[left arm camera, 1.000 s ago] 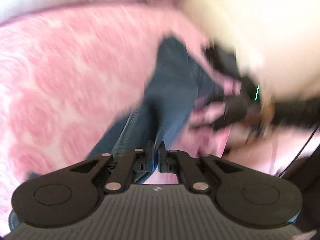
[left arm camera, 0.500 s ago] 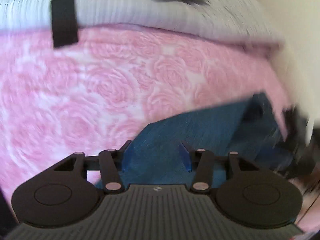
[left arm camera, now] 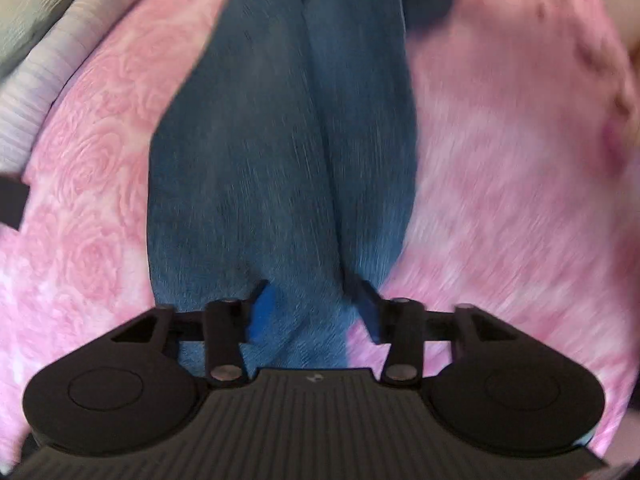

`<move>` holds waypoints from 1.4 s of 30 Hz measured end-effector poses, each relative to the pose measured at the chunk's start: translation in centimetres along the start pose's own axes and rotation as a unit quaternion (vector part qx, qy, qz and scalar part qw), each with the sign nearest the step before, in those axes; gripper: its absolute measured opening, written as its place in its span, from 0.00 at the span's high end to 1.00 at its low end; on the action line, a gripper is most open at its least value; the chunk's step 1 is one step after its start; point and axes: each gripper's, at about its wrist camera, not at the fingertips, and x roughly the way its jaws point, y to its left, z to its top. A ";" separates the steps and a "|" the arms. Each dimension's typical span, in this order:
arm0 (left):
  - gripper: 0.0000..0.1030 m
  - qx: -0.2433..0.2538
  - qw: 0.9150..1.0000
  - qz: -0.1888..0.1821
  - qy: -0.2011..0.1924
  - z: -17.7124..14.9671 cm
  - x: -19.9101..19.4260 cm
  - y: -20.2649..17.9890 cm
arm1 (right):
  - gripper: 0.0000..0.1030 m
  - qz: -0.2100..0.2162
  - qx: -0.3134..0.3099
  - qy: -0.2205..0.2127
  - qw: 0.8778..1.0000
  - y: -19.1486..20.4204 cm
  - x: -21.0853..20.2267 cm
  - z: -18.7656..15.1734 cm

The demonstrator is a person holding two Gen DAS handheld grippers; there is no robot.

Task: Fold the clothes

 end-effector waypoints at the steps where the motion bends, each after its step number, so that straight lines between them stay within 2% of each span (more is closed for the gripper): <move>1: 0.80 -0.012 1.000 -0.010 -0.001 -0.1 -0.3 0.4 | 0.33 -0.026 -0.018 0.007 0.999 0.2 -0.1 -1.2; 2: 0.89 -0.024 1.000 -0.021 -0.001 -0.3 -0.7 0.7 | 0.33 -0.048 -0.037 0.011 0.998 0.4 -0.1 -1.9; 4: 0.94 -0.082 0.995 -0.054 -0.017 -0.5 -2.7 3.0 | 0.33 -0.089 -0.073 0.019 0.993 0.8 -0.2 -3.3; 5: 0.96 -0.130 0.988 -0.080 -0.031 -0.7 -4.1 5.0 | 0.33 -0.103 -0.087 0.025 0.991 0.8 -0.3 -3.9; 6: 1.00 -0.185 0.976 -0.105 -0.051 -1.2 -5.5 7.4 | 0.33 -0.116 -0.098 0.030 0.988 0.7 -0.4 -4.4; 7: 1.00 -0.229 0.965 -0.107 -0.072 -1.7 -6.8 9.9 | 0.33 -0.130 -0.106 0.032 0.985 0.5 -0.5 -4.7; 11: 1.00 -0.307 0.947 0.000 -0.095 -3.1 -9.6 18.7 | 0.33 -0.180 -0.132 0.037 0.974 -0.3 -0.8 -5.8; 12: 1.00 -0.312 0.945 0.023 -0.099 -3.0 -9.8 20.3 | 0.33 -0.191 -0.139 0.037 0.971 -0.4 -0.6 -5.8; 13: 1.00 -0.311 0.944 0.044 -0.102 -2.9 -9.7 21.6 | 0.33 -0.199 -0.148 0.039 0.968 -0.5 -0.3 -5.9; 15: 0.99 -0.270 0.954 0.083 -0.097 -1.7 -8.7 22.7 | 0.33 -0.208 -0.169 0.051 0.962 -0.6 0.7 -6.3; 17: 1.00 -0.242 0.960 0.112 -0.090 -0.5 -7.2 23.4 | 0.33 -0.214 -0.190 0.060 0.956 -0.6 1.6 -6.7; 20: 1.00 -0.240 0.960 0.120 -0.083 0.8 -5.6 24.4 | 0.33 -0.223 -0.224 0.066 0.946 -0.4 2.6 -7.1; 23: 0.99 -0.240 0.960 0.125 -0.076 1.9 -4.1 25.5 | 0.33 -0.226 -0.226 0.065 0.945 -0.6 2.9 -7.4; 26: 0.91 -0.240 0.960 0.130 -0.069 3.1 -2.6 26.5 | 0.33 -0.225 -0.221 0.068 0.947 -0.9 3.0 -7.7; 27: 0.83 -0.240 0.960 0.132 -0.066 3.4 -2.1 26.9 | 0.33 -0.225 -0.221 0.068 0.946 -1.0 2.9 -7.8; 31: 0.70 -0.239 0.959 0.138 -0.057 5.0 -0.1 28.2 | 0.33 -0.224 -0.214 0.065 0.948 -1.4 2.2 -7.9; 32: 0.64 -0.239 0.959 0.140 -0.054 5.4 0.4 28.6 | 0.33 -0.224 -0.212 0.064 0.949 -1.5 2.1 -7.9; 34: 0.61 -0.209 0.967 0.138 -0.037 4.7 1.4 27.3 | 0.33 -0.220 -0.204 0.061 0.952 -1.4 1.8 -7.9; 36: 0.53 -0.173 0.976 0.134 -0.016 3.9 2.5 25.6 | 0.33 -0.215 -0.192 0.056 0.956 -1.4 1.6 -7.8; 39: 0.52 -0.131 0.981 0.144 0.008 1.8 3.9 24.2 | 0.33 -0.213 -0.193 0.054 0.956 -0.6 1.4 -7.8; 42: 0.51 -0.016 0.983 0.184 0.016 0.0 4.7 21.6 | 0.33 -0.221 -0.189 0.031 0.956 1.0 0.7 -7.3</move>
